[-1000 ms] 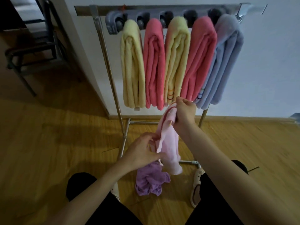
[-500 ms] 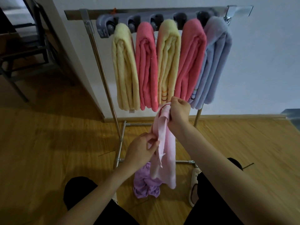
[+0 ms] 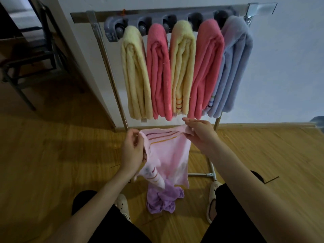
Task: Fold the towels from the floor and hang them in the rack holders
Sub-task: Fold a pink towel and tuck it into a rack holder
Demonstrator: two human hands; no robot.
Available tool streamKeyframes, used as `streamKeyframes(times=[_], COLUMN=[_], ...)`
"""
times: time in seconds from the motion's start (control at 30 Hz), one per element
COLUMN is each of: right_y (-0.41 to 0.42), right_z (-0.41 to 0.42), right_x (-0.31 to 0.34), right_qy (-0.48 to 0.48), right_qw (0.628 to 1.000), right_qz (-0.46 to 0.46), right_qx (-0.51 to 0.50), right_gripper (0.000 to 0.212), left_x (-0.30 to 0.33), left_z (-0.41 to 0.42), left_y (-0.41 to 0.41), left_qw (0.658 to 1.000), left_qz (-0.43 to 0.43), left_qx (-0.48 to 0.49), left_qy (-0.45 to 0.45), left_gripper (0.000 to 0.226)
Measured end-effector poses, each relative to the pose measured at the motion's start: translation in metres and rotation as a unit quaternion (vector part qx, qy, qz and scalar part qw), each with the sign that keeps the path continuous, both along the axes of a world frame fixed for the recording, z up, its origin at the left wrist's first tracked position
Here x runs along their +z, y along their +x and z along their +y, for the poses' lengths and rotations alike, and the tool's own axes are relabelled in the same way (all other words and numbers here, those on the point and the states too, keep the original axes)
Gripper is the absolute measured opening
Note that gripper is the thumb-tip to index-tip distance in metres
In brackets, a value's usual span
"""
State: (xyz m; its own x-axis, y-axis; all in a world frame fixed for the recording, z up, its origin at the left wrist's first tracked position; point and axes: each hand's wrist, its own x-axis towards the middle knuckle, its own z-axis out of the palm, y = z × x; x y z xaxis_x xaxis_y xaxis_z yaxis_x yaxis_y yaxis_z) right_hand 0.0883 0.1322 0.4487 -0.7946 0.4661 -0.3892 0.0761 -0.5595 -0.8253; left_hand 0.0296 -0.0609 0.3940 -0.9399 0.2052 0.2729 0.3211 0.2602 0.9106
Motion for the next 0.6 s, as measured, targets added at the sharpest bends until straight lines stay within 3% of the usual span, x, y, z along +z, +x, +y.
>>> streamKeyframes(times=[0.1,0.37,0.6], right_y=[0.004,0.02,0.017], right_z=[0.004,0.01,0.012], right_x=[-0.007,-0.018,-0.003], right_qy=[-0.028,0.11,0.123], right_qw=[0.998,0.987,0.987], right_qz=[0.008,-0.005,0.053], right_qx=[0.047,0.116,0.092], right_gripper=[0.014,0.03,0.023], left_x=[0.001,0.01,0.018], left_z=[0.001,-0.013,-0.021], left_y=[-0.005,-0.007,-0.009], left_qw=[0.999,0.979,0.963], left_qz=[-0.035,0.13,0.18], left_qx=[-0.001,-0.054,-0.086], left_qy=[0.021,-0.15,-0.182], left_gripper=[0.012,0.01,0.008])
